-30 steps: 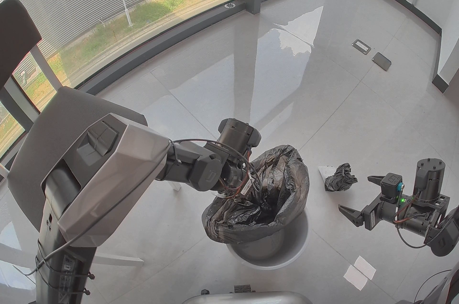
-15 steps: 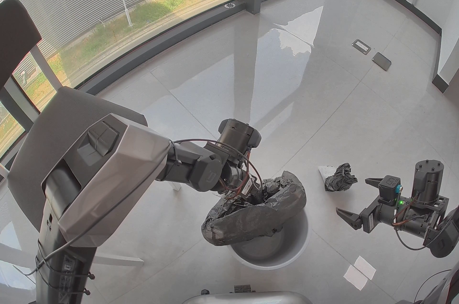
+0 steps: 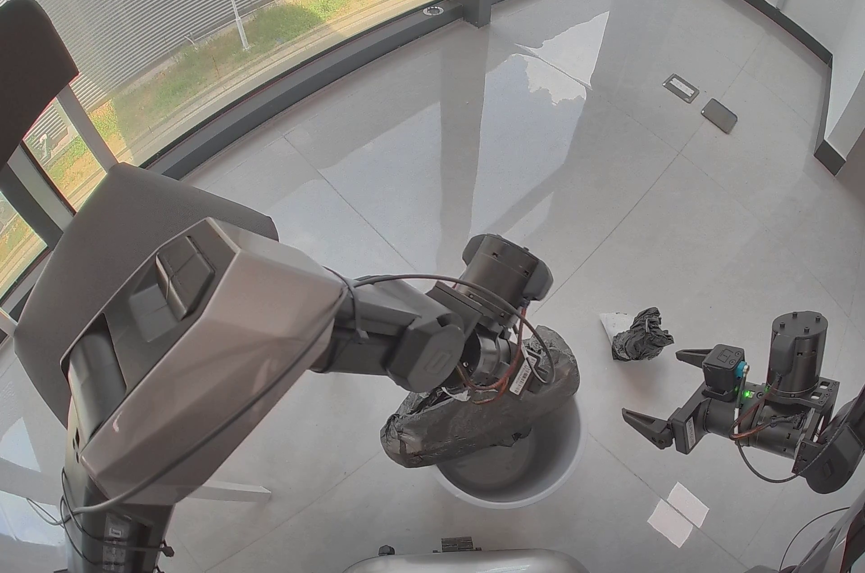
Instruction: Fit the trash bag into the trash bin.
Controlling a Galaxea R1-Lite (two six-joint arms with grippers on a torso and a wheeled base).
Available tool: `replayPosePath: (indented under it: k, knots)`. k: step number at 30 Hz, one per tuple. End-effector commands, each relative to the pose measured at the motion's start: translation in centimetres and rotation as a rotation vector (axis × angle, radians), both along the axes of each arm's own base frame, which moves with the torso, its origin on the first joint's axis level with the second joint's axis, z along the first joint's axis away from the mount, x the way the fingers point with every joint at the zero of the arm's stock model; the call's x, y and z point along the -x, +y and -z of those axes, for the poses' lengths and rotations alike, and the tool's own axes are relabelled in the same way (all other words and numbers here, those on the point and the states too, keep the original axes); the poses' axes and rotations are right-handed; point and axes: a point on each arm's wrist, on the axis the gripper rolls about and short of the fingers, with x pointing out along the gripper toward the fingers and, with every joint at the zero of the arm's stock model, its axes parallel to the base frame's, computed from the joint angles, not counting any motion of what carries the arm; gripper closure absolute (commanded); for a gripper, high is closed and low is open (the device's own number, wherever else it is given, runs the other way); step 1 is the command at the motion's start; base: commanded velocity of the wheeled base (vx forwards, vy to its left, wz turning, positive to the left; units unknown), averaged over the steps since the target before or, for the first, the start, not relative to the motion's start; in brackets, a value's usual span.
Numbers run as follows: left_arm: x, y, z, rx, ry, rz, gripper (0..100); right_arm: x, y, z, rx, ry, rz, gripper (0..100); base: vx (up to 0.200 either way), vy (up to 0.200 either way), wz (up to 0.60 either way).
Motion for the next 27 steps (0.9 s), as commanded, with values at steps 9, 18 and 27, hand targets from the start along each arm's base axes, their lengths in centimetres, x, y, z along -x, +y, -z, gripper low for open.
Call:
replayPosePath:
  k: [9, 18, 27]
  knots:
    - [-0.8, -1.2, 3.5, 0.01, 0.082, 0.048, 0, 0.1, -0.1, -0.1, -0.001, -0.004, 0.001, 0, 0.0, 0.0, 0.0]
    - [-1.3, -1.8, 4.7, 0.014, 0.095, 0.059, 0, 0.0, -0.2, -0.2, -0.003, -0.01, 0.007, 0, 0.0, 0.0, 0.0]
    - [-1.6, -1.9, 5.3, 0.015, 0.104, 0.071, 100, -0.4, -0.2, -0.4, -0.008, -0.021, 0.015, 0, 0.0, 0.0, 0.0]
